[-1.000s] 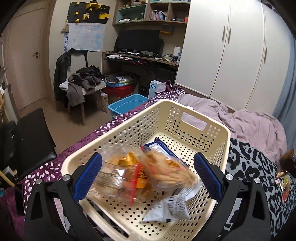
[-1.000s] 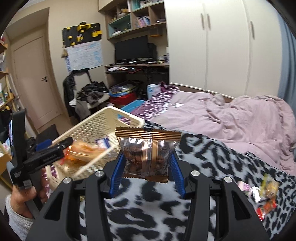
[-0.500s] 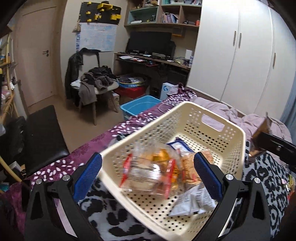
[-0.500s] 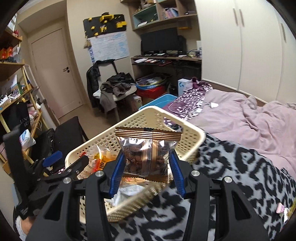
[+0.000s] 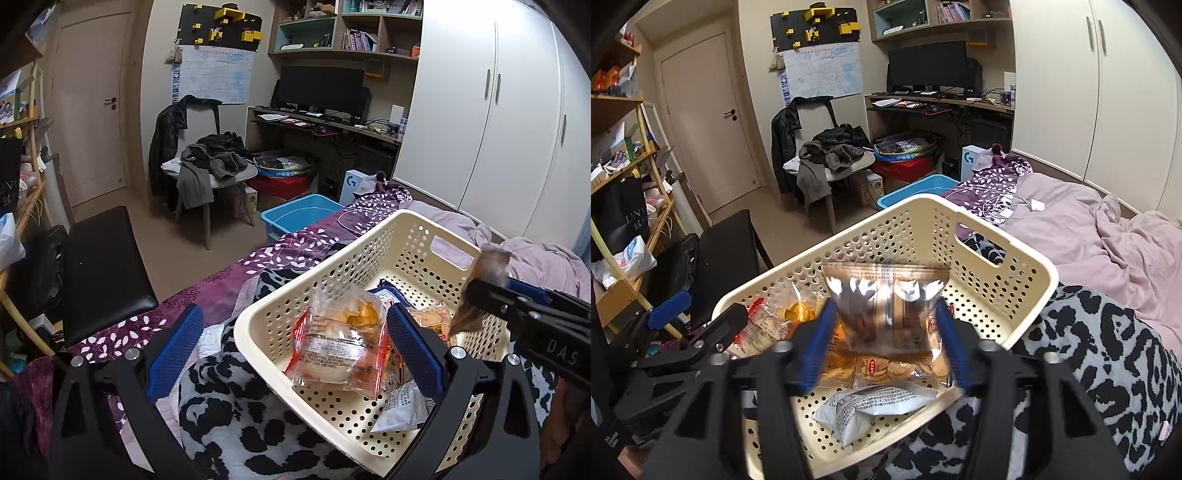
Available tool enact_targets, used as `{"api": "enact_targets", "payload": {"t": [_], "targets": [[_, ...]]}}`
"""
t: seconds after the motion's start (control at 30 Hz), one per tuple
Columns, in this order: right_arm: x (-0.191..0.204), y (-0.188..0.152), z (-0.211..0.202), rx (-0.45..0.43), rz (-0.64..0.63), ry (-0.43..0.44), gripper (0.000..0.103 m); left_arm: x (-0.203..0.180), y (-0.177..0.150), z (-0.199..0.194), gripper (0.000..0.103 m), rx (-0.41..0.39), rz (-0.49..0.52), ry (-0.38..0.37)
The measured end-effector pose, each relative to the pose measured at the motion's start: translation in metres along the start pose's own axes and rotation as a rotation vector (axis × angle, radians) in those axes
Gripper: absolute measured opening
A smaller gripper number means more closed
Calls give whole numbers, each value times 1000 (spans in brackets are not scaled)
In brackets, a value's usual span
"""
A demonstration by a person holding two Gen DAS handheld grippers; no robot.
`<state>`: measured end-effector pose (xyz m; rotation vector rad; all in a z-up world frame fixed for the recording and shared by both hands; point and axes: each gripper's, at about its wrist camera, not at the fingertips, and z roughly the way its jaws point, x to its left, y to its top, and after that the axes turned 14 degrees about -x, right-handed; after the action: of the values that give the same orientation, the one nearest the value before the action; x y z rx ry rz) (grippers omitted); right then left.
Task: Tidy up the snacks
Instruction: 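Lower the cracker bag and nut pack into the basket and open both grippers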
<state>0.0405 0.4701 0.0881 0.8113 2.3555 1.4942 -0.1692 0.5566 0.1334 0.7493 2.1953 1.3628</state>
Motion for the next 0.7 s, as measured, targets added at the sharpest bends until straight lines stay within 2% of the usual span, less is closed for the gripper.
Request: {"api": "enact_targets", "payload": {"t": [0.03,0.07,0.13,0.4,0.7], "targets": [[0,0,0,-15,-3,-20,82,1,0,0,101,1,-1,14],[0,0,-3,-39,-9,-38,96,3,0,0,101,2,0,22],[0,-1,-5,-52,-24,-50,97,4,0,2,101,10,1,23],[-4,-12,-8,-10,-80,-128,98,-1,-2,1,101,7,34,44],[-10,-17,-27,-43,-108,-187,98,-6,-2,2,101,10,40,58]]}}
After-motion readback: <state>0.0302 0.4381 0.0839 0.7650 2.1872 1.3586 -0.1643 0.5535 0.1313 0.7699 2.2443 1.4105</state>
